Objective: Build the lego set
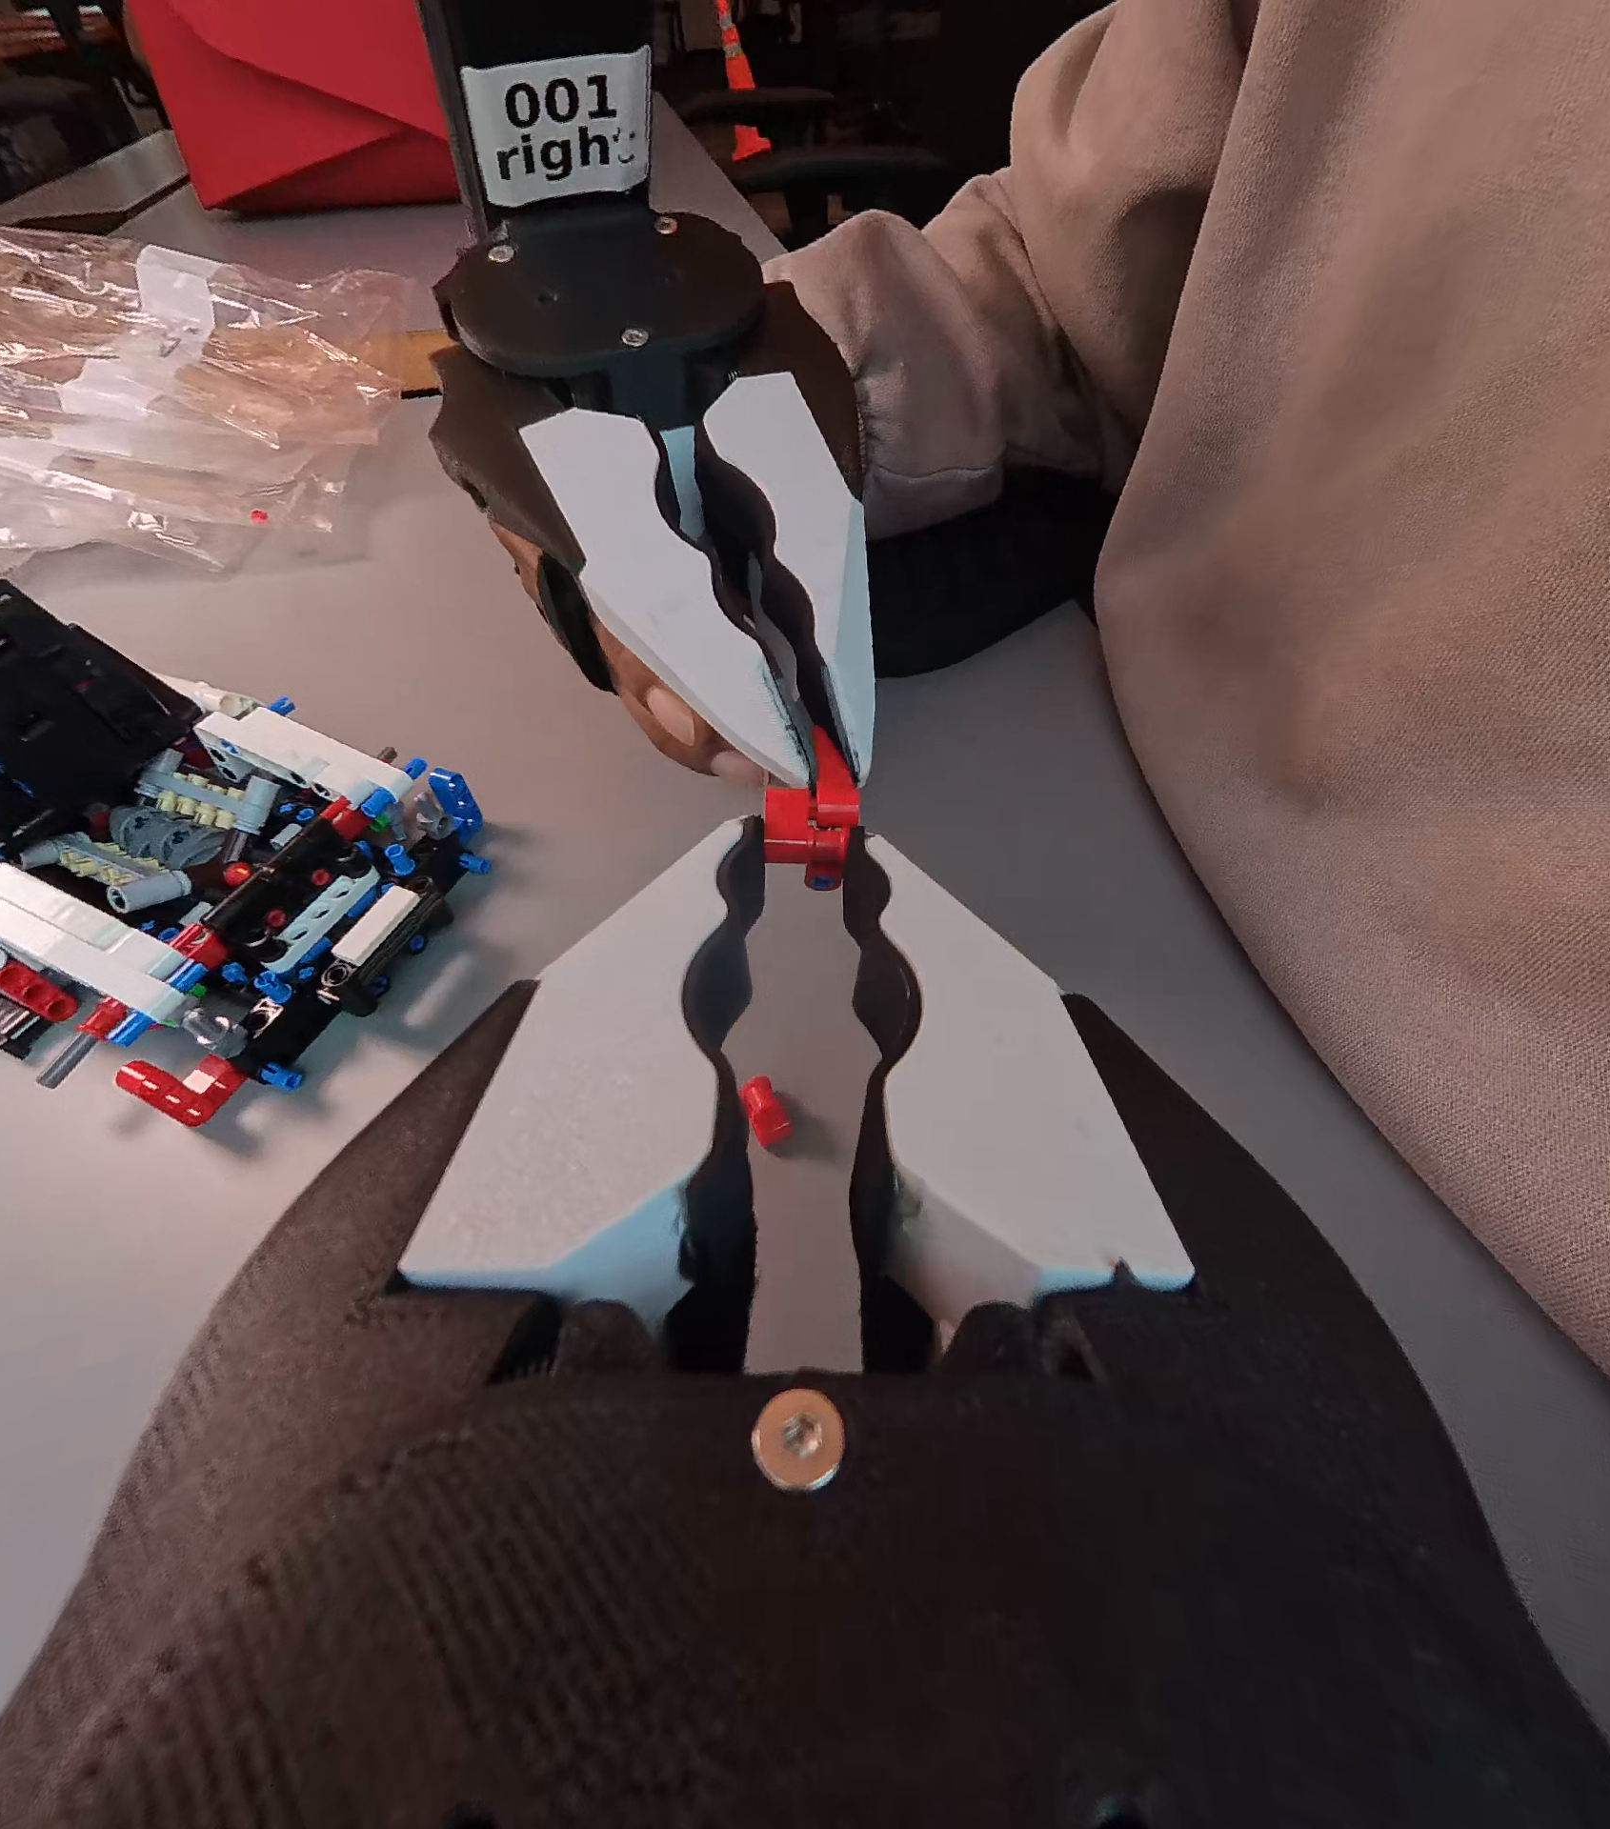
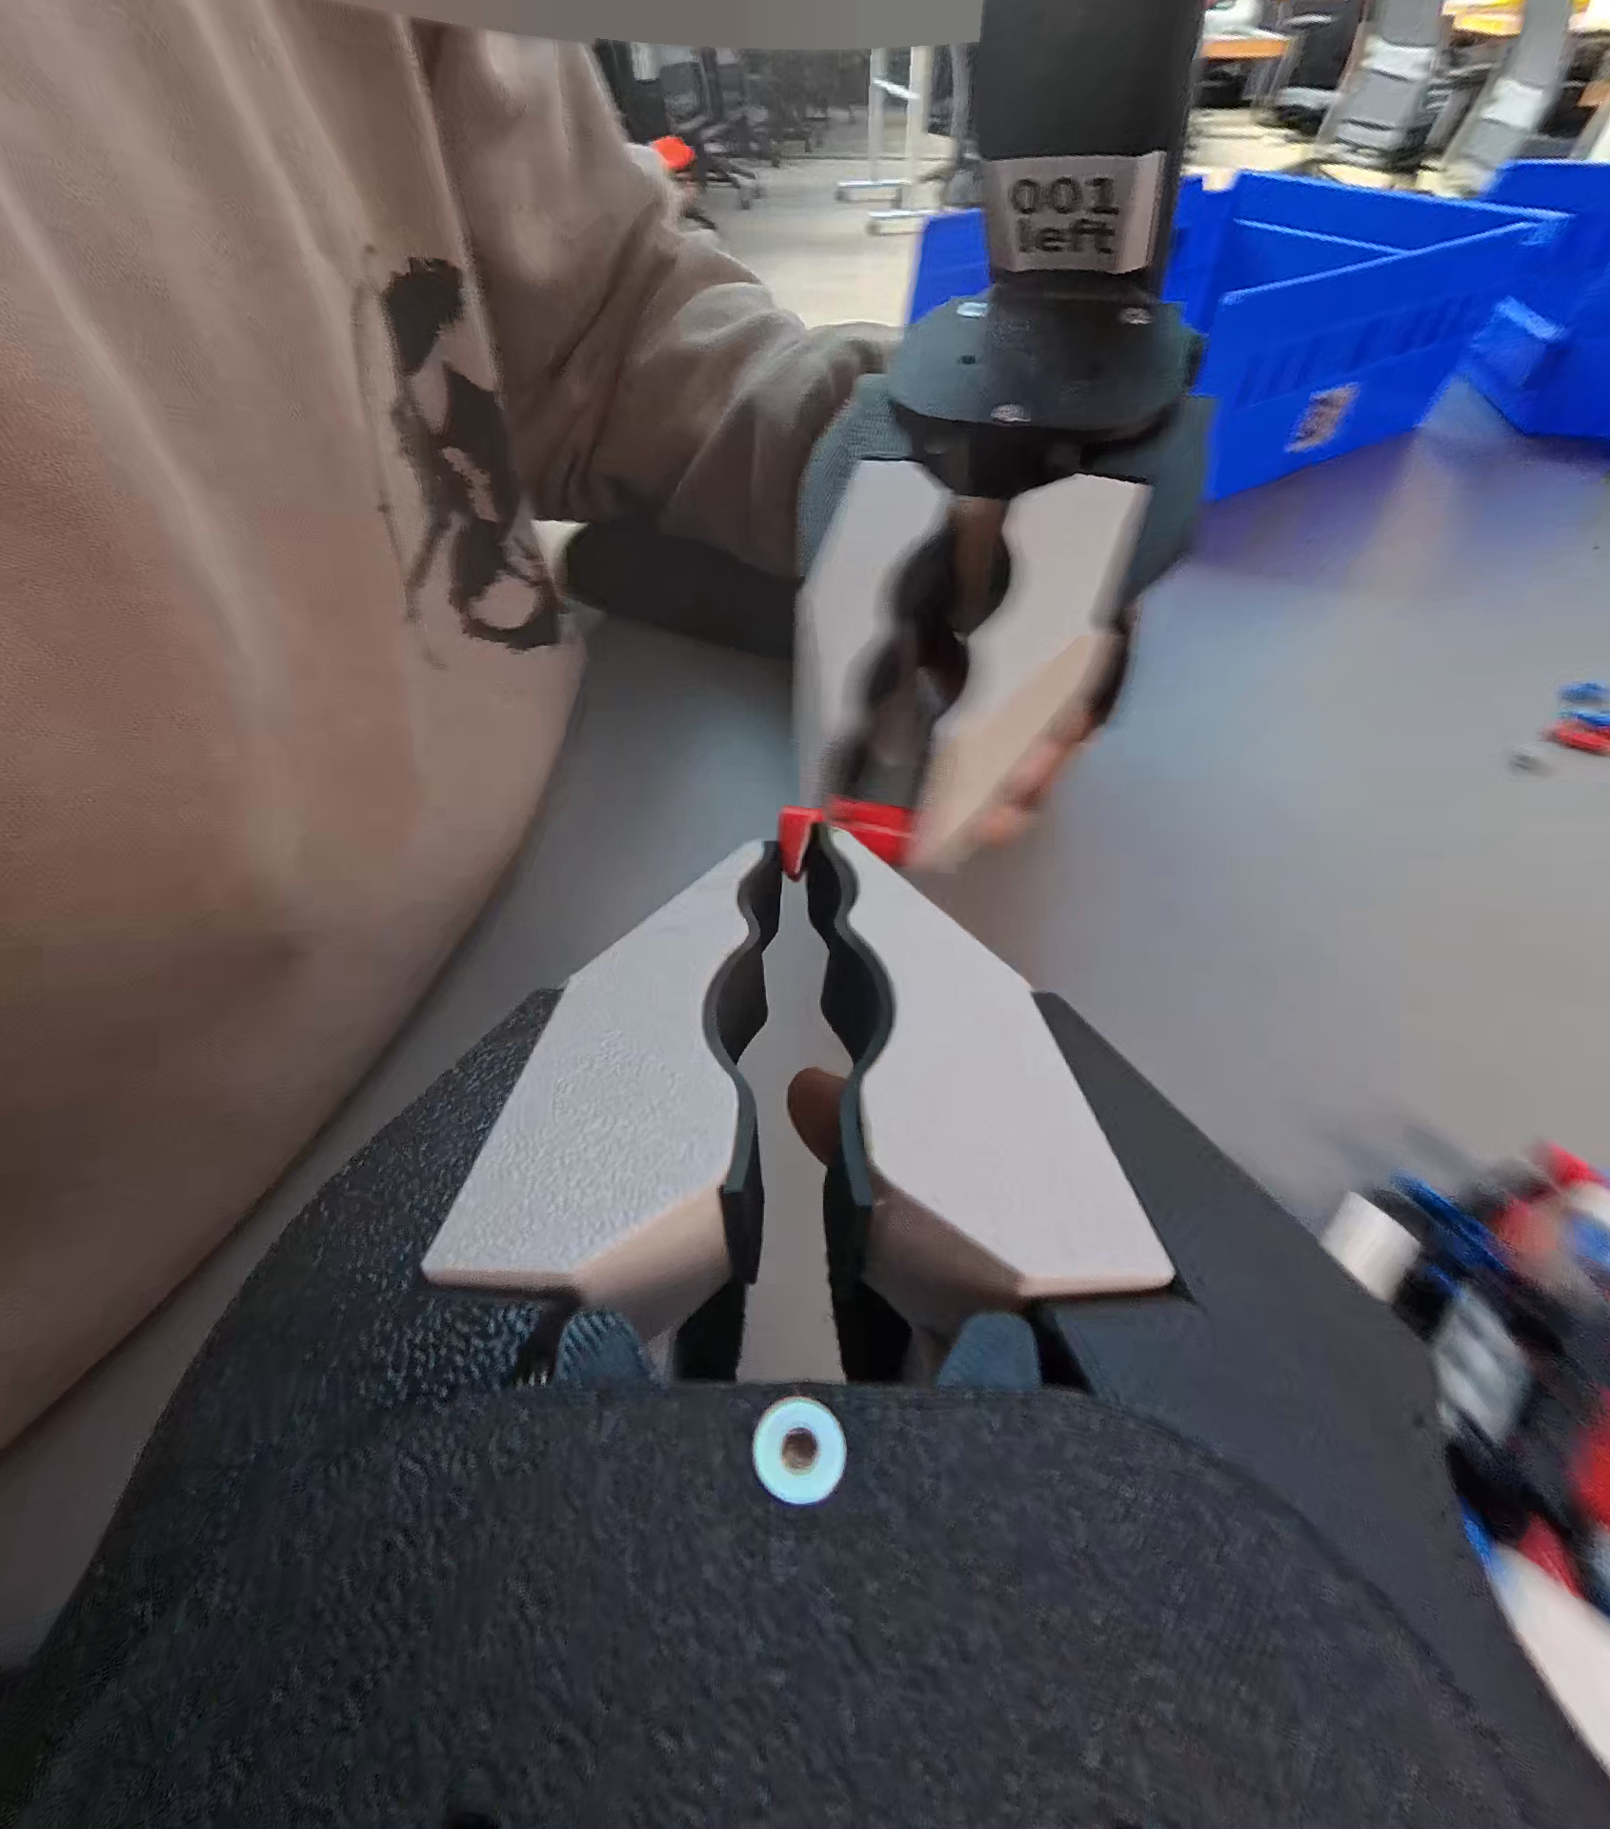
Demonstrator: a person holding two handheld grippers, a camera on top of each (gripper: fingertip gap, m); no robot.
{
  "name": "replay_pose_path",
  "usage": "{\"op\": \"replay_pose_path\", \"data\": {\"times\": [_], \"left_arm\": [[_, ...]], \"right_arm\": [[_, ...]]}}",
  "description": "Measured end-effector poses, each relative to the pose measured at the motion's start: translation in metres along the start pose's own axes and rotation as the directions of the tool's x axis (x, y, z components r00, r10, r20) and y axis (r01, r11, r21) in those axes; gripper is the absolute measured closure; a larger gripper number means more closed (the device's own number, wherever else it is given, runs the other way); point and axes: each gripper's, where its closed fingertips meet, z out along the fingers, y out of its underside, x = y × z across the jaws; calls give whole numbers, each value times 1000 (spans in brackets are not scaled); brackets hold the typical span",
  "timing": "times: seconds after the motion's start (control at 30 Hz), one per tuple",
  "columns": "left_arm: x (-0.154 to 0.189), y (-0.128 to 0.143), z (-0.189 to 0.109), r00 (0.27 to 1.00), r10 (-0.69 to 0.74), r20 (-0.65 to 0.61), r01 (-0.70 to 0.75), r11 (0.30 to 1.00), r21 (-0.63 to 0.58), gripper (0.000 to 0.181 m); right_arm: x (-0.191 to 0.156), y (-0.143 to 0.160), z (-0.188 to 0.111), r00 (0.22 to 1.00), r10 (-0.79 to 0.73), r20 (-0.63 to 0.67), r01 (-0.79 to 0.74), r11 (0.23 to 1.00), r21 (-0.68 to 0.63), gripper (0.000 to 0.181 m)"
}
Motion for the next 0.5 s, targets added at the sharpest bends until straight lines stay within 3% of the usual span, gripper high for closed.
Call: {"op": "replay_pose_path", "data": {"times": [0.03, 0.07, 0.13, 0.17, 0.3, 0.4, 0.5], "left_arm": [[-26, 10, -7, 990, 10, 142, -2, 998, -56, 167], [-46, 18, -21, 976, 20, 217, -2, 996, -84, 167], [-34, -16, -31, 988, -2, 155, -7, 998, 57, 167], [-22, -22, -22, 990, 55, 133, -61, 997, 38, 166], [-34, -7, -14, 982, -21, 186, 18, 1000, 13, 166], [-46, -13, -26, 973, -85, 215, 67, 994, 90, 167], [-47, -16, -29, 967, -191, 166, 164, 972, 167, 167]], "right_arm": [[-33, -17, 1, 981, 27, 194, -45, 995, 90, 179], [-54, -24, 7, 960, 26, 279, -61, 991, 116, 179], [-28, 0, 17, 993, -88, 73, 90, 996, -14, 178], [-15, -4, 8, 998, -38, 40, 37, 999, 21, 178], [6, -30, -14, 998, 59, 17, -61, 977, 204, 178], [23, -24, -18, 992, 108, -67, -90, 970, 225, 178], [39, -26, -23, 979, 161, -126, -123, 956, 265, 178]]}}
